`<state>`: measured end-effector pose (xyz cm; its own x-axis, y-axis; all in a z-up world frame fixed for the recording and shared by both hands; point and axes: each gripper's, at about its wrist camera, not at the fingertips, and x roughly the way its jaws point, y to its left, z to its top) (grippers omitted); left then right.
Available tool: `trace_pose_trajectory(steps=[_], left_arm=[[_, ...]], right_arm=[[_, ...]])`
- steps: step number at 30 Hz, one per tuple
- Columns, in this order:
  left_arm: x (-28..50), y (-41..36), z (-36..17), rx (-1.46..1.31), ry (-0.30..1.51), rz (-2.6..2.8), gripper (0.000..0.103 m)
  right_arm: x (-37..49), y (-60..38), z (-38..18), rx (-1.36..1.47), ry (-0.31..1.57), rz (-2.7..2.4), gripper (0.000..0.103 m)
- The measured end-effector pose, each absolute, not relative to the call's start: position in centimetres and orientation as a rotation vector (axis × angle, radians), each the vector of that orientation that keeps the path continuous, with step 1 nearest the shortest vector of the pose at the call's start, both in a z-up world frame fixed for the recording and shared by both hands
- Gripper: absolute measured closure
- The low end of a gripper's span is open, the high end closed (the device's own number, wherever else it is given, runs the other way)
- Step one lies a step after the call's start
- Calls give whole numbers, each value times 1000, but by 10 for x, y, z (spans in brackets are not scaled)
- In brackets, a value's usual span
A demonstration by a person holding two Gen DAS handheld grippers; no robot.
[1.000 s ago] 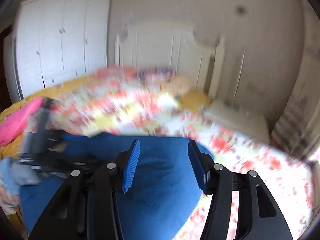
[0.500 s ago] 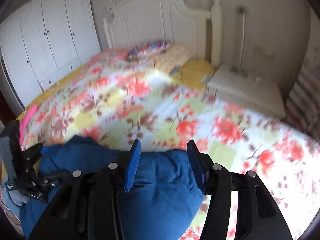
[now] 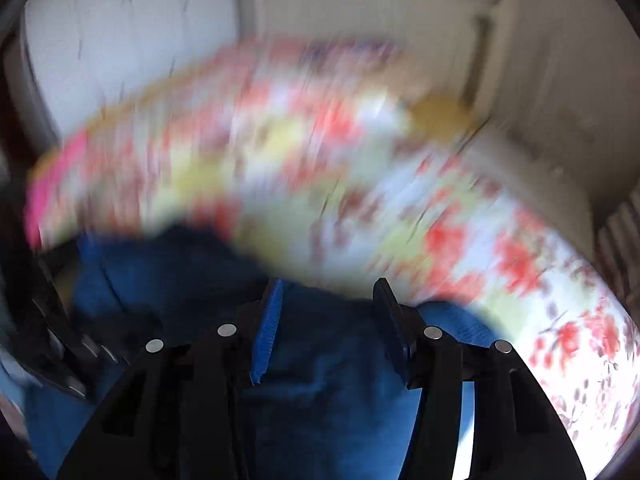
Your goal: Fold large clothes
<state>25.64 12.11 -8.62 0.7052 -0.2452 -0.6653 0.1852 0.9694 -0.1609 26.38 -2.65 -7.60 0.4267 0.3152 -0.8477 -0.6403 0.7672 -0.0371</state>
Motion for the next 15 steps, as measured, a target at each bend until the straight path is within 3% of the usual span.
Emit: trace_pose_trajectory(steps=[3, 9, 12, 15], left_arm=[[256, 120, -85, -64, 758, -220, 2], [248, 118, -77, 8, 753, -186, 2], [243, 121, -76, 1, 756, -179, 2], [236, 122, -72, 26, 754, -149, 2]], right_arm=[[261, -27, -68, -393, 948, 568, 52], [210, -19, -20, -485, 750, 521, 48], [224, -19, -64, -556, 901, 470, 45], [220, -36, -61, -439, 869, 493, 44]])
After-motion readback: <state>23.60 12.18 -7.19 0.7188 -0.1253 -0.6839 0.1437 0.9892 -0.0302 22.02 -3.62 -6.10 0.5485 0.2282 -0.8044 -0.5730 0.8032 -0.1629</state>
